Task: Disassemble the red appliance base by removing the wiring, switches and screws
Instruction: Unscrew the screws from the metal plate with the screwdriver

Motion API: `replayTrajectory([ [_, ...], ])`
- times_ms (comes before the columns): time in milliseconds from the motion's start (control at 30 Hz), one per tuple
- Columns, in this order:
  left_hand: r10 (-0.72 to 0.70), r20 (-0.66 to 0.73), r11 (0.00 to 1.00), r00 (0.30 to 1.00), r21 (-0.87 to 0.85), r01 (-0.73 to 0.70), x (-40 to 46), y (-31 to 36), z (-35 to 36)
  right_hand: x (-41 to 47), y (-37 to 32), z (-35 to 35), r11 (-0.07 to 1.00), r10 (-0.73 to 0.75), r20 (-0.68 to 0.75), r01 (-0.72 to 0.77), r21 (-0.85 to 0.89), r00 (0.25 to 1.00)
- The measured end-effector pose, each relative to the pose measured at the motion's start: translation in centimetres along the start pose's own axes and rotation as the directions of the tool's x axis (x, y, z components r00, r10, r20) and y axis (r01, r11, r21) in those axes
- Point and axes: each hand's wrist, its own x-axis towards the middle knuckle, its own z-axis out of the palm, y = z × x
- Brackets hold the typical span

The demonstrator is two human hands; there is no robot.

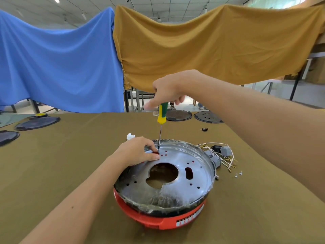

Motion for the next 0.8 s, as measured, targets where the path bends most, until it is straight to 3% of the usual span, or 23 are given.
replayTrajectory([
  [100,0.002,-0.003,1.0,1.0,-0.007,-0.002,0.0,0.0,0.0,0.6,0.3,0.2,0.976,0.021,-0.113,-0.045,-0.214,0.993],
  [233,0.012,0.005,1.0,1.0,-0.017,-0.012,-0.1,0.0,0.0,0.6,0.8,0.1,0.973,-0.217,-0.041,0.22,0.069,0.975],
  [300,0.008,0.011,1.0,1.0,-0.016,-0.008,-0.1,0.1,-0.1,0.2,0.9,0.3,0.951,-0.263,-0.058,0.269,0.152,0.963],
  [433,-0.005,0.012,1.0,1.0,-0.019,0.006,0.0,0.0,0.0,1.0,1.4,1.4,0.979,-0.19,-0.068,0.194,0.058,0.979],
  [533,-0.003,0.013,1.0,1.0,-0.028,0.004,0.1,-0.1,0.1,1.5,1.9,2.2,0.987,-0.101,-0.12,0.084,-0.139,0.988],
  [600,-0.003,0.013,1.0,1.0,-0.026,0.003,0.2,-0.2,0.1,1.8,2.2,2.7,0.973,-0.143,-0.183,0.104,-0.206,0.973],
  [667,-0.007,0.019,1.0,1.0,-0.026,0.008,0.2,-0.2,0.1,1.8,2.5,2.7,0.976,-0.215,-0.215,0.206,-0.063,0.953],
  [700,-0.007,0.022,1.0,1.0,-0.022,0.008,0.2,-0.1,0.1,1.5,2.6,2.4,0.958,-0.242,-0.233,0.27,0.099,0.942],
  [767,-0.007,0.029,1.0,1.0,-0.011,0.007,0.1,-0.1,0.0,0.9,2.5,1.6,0.833,-0.265,-0.214,0.335,0.44,0.94],
  [800,-0.008,0.03,1.0,1.0,-0.011,0.008,0.1,0.0,0.0,0.8,2.4,1.4,0.806,-0.273,-0.194,0.334,0.488,0.942],
])
